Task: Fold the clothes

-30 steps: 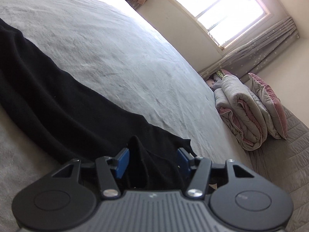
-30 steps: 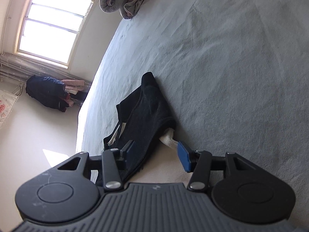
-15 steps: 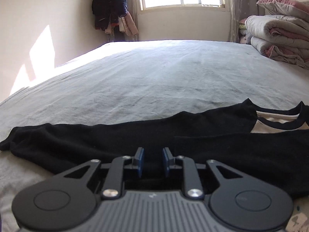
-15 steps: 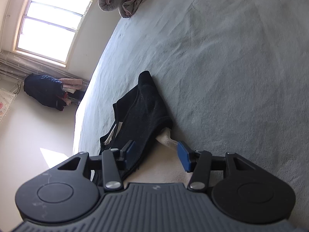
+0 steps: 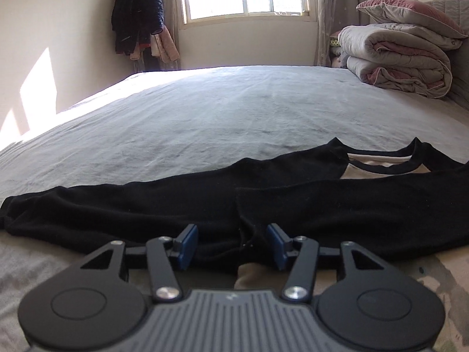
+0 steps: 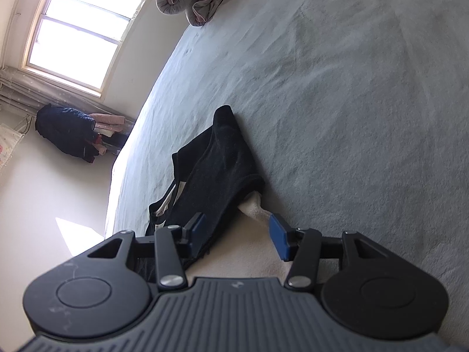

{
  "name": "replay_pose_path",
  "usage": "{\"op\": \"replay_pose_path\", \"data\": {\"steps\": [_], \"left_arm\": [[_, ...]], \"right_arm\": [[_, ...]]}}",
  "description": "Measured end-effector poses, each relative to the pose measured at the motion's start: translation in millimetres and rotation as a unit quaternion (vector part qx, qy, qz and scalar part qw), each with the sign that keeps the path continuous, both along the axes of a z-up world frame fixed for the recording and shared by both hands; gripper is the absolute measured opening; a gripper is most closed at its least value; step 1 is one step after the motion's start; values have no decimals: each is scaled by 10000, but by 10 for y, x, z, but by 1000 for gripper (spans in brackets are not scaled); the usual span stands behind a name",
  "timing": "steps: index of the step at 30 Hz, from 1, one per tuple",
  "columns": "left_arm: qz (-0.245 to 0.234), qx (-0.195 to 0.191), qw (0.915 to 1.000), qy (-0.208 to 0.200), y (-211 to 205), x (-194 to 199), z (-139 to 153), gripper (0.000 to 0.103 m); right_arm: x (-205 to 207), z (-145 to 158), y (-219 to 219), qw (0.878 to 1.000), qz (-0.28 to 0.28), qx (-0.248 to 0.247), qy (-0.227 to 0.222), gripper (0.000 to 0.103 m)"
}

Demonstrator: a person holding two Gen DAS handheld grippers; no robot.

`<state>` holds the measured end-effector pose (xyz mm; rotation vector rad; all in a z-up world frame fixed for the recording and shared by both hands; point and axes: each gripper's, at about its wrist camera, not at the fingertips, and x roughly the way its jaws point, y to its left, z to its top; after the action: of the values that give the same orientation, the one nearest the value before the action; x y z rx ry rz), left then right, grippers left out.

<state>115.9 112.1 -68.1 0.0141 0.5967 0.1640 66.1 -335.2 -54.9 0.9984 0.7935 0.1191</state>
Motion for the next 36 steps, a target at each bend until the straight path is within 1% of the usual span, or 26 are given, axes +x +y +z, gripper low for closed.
{"op": "replay_pose_path", "data": {"steps": [2,4,7,9,10,13,16,20,21,24,28,32,36], "left_arm": [[137,-110,9998,-70,82,-81,31,71],[186,-1,9997,-150,129,-142,50,78],[454,225,9982,-311,229,-230,98,78],[740,263,9963,-363,351,-248,134,79],[965,235,9943,-389,435,-247,147,81],[1704,77,9843,-451,704,-239,166,83],[2307,-90,9720,-433,948,-198,140,83],[2893,-80,9563,-422,1157,-150,82,83],[2994,-93,9532,-409,1200,-135,67,83],[3229,-324,9453,-338,1330,-91,19,85],[3500,-656,9340,-299,1490,-35,-51,85],[3659,-801,9262,-437,1593,39,-80,86],[3781,-1010,9178,-663,1649,92,-90,86]], "right_arm": [[-3,4,17,10000,19,-21,-10,53],[-3,9,42,10000,53,-53,-21,53],[-3,15,81,9999,104,-100,-38,53],[-3,20,106,9998,137,-132,-49,53],[-3,22,119,9998,154,-148,-54,53],[7,12,140,9996,184,-199,-45,53],[13,-5,152,9995,201,-225,-25,53],[27,-22,169,9994,235,-264,-10,53],[29,-24,173,9993,240,-270,-11,53],[34,-19,193,9991,247,-334,-55,53],[29,34,271,9971,362,-619,-266,53],[25,110,417,9905,602,-1086,-595,53],[47,122,590,9792,913,-1625,-801,53]]}}
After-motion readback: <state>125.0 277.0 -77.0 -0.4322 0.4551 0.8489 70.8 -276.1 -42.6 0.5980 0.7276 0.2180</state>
